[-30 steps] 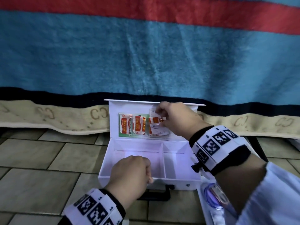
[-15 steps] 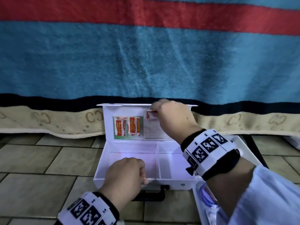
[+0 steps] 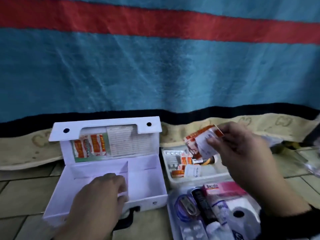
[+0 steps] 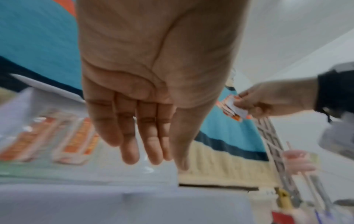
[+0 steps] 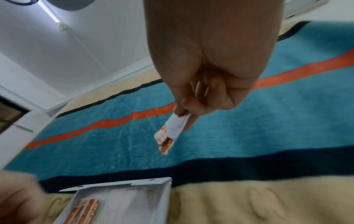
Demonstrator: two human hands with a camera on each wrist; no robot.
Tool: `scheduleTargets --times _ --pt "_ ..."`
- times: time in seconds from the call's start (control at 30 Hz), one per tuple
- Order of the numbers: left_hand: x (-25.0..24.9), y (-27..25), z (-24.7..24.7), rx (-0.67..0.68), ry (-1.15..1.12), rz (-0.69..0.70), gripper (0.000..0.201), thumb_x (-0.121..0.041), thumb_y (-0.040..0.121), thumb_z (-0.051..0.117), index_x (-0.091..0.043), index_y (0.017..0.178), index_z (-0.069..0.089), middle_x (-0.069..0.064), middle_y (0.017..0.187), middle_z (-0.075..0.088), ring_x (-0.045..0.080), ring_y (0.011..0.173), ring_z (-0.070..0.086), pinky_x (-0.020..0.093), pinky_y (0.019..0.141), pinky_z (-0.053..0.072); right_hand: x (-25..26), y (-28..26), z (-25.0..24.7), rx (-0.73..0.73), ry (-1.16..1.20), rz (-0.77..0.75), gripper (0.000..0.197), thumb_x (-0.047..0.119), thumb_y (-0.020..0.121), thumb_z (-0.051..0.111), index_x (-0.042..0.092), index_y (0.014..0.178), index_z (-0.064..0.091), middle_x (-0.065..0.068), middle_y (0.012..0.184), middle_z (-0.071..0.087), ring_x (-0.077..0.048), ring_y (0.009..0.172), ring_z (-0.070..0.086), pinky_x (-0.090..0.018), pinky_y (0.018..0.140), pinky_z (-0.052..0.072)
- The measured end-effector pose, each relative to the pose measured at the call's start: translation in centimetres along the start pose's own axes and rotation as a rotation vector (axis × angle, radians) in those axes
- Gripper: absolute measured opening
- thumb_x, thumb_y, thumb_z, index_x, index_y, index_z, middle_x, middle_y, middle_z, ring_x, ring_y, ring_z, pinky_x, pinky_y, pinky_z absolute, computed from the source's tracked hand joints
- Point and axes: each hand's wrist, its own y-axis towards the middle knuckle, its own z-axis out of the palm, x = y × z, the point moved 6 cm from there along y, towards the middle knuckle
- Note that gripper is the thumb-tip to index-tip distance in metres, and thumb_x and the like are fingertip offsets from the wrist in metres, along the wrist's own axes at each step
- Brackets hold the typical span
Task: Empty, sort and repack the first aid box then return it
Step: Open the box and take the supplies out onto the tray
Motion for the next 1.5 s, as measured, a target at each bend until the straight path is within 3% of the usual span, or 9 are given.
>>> scheduleTargets --times 0.13,0.27,0.4,0.53,0.73,0.93,1.07,1.23,1.5 --pt "-7.3 1.3 -0.8 -0.011 -0.326 0.176 0.010 -0.048 0.084 0.060 -0.041 0.085 0.053 -0.023 0.090 0.054 -0.004 0.092 0.050 0.009 0.076 0.040 -4.7 -3.7 -2.9 0.013 0.106 0.165 0.015 0.009 0.084 0.064 0.022 0.079 0.061 0.001 0.055 0.063 -0.003 0.041 0.049 -0.017 0.046 0.038" --pt "-13.6 2.2 0.9 0.143 -0.810 0.274 0.037 -0.058 0.067 0.059 -0.048 0.103 0.056 -0.028 0.101 0.057 -0.010 0.098 0.054 0.008 0.078 0.044 -7.4 -6.6 -3.8 0.058 0.114 0.282 0.013 0.008 0.087 0.060 0.009 0.074 0.060 -0.001 0.040 0.049 -0.007 0.035 0.041 -0.018 0.040 0.033" --pt "-18.4 2.0 3.8 0.400 -1.000 0.357 0.031 -0.024 0.085 0.065 -0.047 0.105 0.059 -0.025 0.098 0.063 -0.004 0.091 0.064 0.013 0.081 0.049 -8.5 -8.6 -3.9 0.034 0.070 0.285 0.016 0.023 0.086 0.062 0.020 0.070 0.061 0.006 0.050 0.055 -0.004 0.042 0.047 -0.017 0.049 0.037" --pt "-19.5 2.1 5.4 0.470 -0.993 0.348 0.033 -0.004 0.084 0.066 -0.037 0.091 0.062 -0.034 0.084 0.067 -0.017 0.083 0.062 0.004 0.069 0.046 -8.8 -10.1 -4.1 -0.063 -0.003 0.294 0.013 0.047 0.072 0.055 0.035 0.068 0.060 0.016 0.068 0.056 -0.005 0.052 0.054 -0.013 0.054 0.037" --pt "-19.1 1.7 7.0 0.524 -0.960 0.313 0.028 -0.004 0.076 0.073 -0.028 0.087 0.065 -0.030 0.083 0.069 -0.015 0.077 0.063 0.003 0.065 0.046 -8.7 -12.6 -3.9 -0.119 0.194 0.471 0.016 0.011 0.088 0.060 0.023 0.080 0.066 -0.008 0.049 0.062 -0.004 0.040 0.049 -0.013 0.050 0.037" --pt "-19.1 1.6 7.7 0.560 -0.943 0.301 0.017 -0.003 0.076 0.073 -0.018 0.079 0.068 -0.007 0.081 0.075 0.006 0.074 0.070 0.023 0.072 0.056 -9.1 -14.8 -4.9 -0.314 0.371 0.630 0.013 0.001 0.091 0.053 0.006 0.079 0.054 -0.014 0.052 0.062 -0.010 0.038 0.050 -0.019 0.042 0.037" --pt "-17.5 2.9 8.3 0.480 -0.917 0.219 0.016 -0.010 0.076 0.073 -0.019 0.088 0.067 -0.005 0.086 0.075 0.011 0.082 0.070 0.041 0.083 0.055 -10.5 -17.0 -8.2 -0.581 0.204 0.679 0.012 0.008 0.090 0.057 0.014 0.080 0.059 -0.009 0.056 0.063 -0.009 0.040 0.049 -0.020 0.041 0.038" --pt "-15.8 3.5 8.4 0.396 -0.794 0.187 0.016 -0.018 0.084 0.068 -0.034 0.088 0.064 -0.017 0.089 0.072 0.004 0.088 0.067 0.045 0.086 0.053 -12.5 -19.5 -8.6 -0.461 0.007 0.872 0.008 0.010 0.083 0.068 0.015 0.077 0.065 -0.004 0.053 0.066 -0.010 0.039 0.057 -0.030 0.047 0.048" --pt "-15.7 2.3 8.3 0.409 -0.690 0.224 0.024 -0.019 0.090 0.061 -0.043 0.089 0.056 -0.020 0.083 0.071 0.007 0.076 0.070 0.044 0.077 0.056 -13.2 -18.9 -5.1 -0.176 -0.249 0.899 0.006 0.024 0.077 0.073 0.023 0.073 0.068 0.005 0.060 0.067 -0.005 0.056 0.062 -0.018 0.054 0.046"
